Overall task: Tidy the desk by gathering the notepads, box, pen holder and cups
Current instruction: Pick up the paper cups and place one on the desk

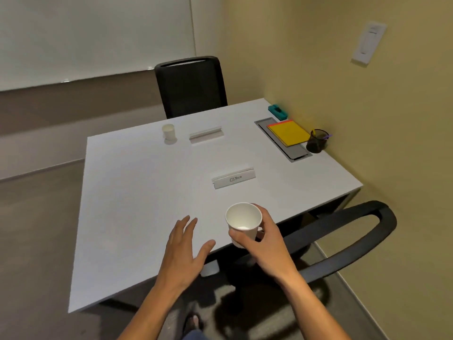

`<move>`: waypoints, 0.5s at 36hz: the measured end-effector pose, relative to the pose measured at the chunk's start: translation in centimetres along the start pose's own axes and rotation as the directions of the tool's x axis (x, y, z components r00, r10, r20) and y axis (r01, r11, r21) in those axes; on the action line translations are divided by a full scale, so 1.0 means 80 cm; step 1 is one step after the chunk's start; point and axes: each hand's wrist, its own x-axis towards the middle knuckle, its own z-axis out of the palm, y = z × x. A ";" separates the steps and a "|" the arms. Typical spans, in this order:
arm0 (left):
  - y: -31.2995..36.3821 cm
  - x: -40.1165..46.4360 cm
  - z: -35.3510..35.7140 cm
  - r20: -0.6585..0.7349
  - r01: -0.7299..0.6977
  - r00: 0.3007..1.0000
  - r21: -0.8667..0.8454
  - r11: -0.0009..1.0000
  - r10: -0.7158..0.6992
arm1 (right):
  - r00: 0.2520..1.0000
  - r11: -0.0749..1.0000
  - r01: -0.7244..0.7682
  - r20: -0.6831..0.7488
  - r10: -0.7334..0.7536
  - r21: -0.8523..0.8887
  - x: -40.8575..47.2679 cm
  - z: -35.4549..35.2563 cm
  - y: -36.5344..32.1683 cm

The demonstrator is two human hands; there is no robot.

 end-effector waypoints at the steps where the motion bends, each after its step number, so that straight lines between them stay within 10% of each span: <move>1: 0.000 0.002 -0.001 -0.002 -0.002 1.000 0.007 1.000 0.002 | 1.000 1.000 -0.001 -0.004 0.001 0.013 0.004 0.000 0.001; 18: -0.135 0.147 0.008 0.059 0.144 0.987 0.088 0.986 -0.149 | 0.995 0.995 -0.082 0.054 0.085 -0.055 0.169 0.071 0.027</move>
